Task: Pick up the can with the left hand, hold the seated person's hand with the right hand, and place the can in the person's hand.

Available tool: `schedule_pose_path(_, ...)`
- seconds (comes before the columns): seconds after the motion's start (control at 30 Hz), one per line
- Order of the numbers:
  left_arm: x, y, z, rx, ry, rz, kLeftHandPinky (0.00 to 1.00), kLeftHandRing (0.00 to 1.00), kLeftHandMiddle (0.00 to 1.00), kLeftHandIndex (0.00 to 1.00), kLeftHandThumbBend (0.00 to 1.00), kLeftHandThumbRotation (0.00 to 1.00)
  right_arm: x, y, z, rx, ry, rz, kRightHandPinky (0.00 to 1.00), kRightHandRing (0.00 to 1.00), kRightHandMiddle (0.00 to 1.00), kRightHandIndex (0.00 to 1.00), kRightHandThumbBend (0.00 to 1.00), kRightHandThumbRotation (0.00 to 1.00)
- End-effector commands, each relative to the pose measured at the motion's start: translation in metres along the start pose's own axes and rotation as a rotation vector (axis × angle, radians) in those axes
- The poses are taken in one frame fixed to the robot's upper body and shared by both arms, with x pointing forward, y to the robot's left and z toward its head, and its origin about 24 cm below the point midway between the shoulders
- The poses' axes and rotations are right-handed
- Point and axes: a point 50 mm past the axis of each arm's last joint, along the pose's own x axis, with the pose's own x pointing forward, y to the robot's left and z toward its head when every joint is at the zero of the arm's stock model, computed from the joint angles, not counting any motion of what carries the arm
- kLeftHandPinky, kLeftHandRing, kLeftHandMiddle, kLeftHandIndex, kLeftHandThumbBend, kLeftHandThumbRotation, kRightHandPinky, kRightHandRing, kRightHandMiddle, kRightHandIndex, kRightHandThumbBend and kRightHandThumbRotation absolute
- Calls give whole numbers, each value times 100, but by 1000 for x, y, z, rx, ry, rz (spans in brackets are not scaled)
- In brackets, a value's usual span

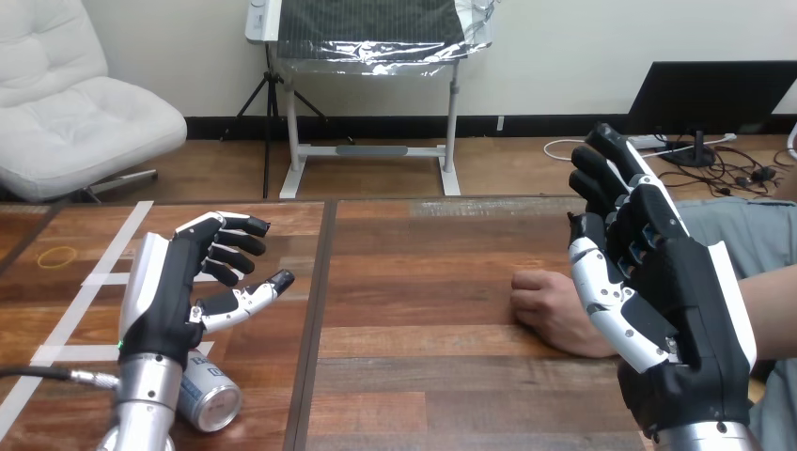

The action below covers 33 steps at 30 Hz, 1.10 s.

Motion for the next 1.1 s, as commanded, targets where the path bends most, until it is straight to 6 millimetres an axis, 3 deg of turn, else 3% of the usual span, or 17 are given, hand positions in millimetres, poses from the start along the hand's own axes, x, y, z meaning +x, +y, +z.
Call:
schedule_pose_path(0.0, 4, 7, 10, -1, -67, 45, 46, 54, 60, 62, 64, 0, 6, -1, 16, 11, -103, -11, 100, 92, 90, 91, 0, 0)
schedule_pose_path(0.37, -9, 25, 4, 1, -7, 102, 58, 63, 67, 69, 65, 0, 5, -2, 16, 16, -100, -15, 100, 90, 89, 90, 0, 0)
schedule_pose_path(0.57, -19, 35, -15, -41, 95, 199, 58, 63, 67, 69, 66, 0, 5, -2, 16, 16, -92, -25, 100, 90, 89, 90, 0, 0)
schedule_pose_path(0.77, -25, 36, -30, -70, 179, 229, 57, 62, 66, 69, 66, 12, 6, -2, 16, 20, -93, -21, 100, 90, 89, 90, 0, 0)
schedule_pose_path(1.07, -31, 29, -43, -107, 257, 249, 57, 62, 67, 69, 65, 20, 7, -2, 16, 13, -97, -9, 100, 90, 89, 90, 0, 0)
